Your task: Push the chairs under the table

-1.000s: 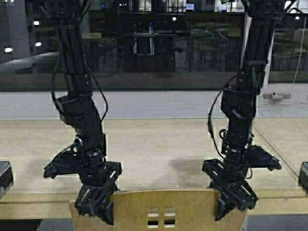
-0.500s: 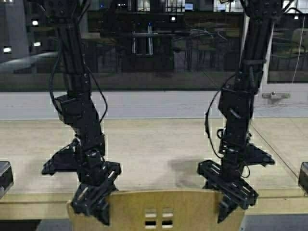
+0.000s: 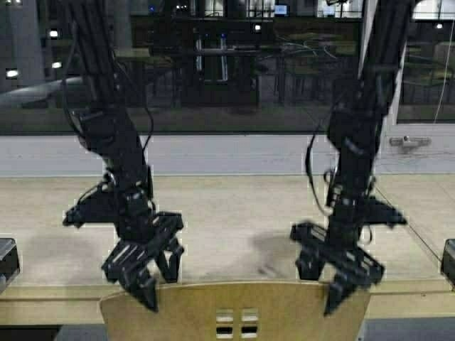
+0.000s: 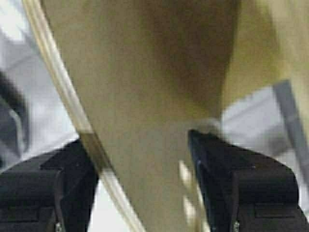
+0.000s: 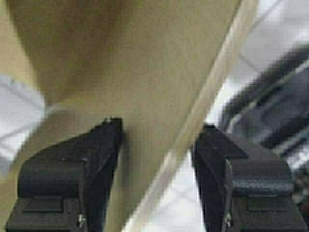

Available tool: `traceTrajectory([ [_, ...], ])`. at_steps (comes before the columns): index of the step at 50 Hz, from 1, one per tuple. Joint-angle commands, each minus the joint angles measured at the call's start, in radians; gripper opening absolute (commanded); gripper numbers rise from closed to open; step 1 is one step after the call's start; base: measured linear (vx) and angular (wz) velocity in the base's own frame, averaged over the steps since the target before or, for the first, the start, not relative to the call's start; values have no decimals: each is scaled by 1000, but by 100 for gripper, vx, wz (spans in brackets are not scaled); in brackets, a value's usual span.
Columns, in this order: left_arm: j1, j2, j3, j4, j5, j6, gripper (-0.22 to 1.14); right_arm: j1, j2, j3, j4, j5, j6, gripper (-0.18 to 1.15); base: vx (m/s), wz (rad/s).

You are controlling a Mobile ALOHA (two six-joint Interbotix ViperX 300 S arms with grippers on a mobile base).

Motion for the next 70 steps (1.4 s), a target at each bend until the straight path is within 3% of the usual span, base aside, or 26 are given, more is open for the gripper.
traceTrajectory([
  [1,8,-160,6,0,-6,3,86,-26,-150,55,-3,8,3,80,1,0],
  [11,9,-319,64,2,-5,5,86,-55,-373,153,-3,18,6,80,0,0],
  [22,67,-534,69,41,-5,97,86,-120,-624,126,-43,25,-18,80,0,-1],
  [30,143,-735,94,219,77,313,86,-169,-792,94,-146,52,-83,80,0,0],
  [41,238,-1103,199,626,232,693,86,-163,-1065,137,-430,31,-304,79,-1,1],
  [49,244,-1322,341,844,227,772,86,-158,-1256,253,-557,-91,-400,79,-5,6],
  [60,245,-1453,390,899,135,747,86,-161,-1315,365,-753,-304,-453,79,-10,16],
  [70,245,-1430,414,904,106,736,86,-160,-1243,353,-758,-333,-416,79,-10,25],
])
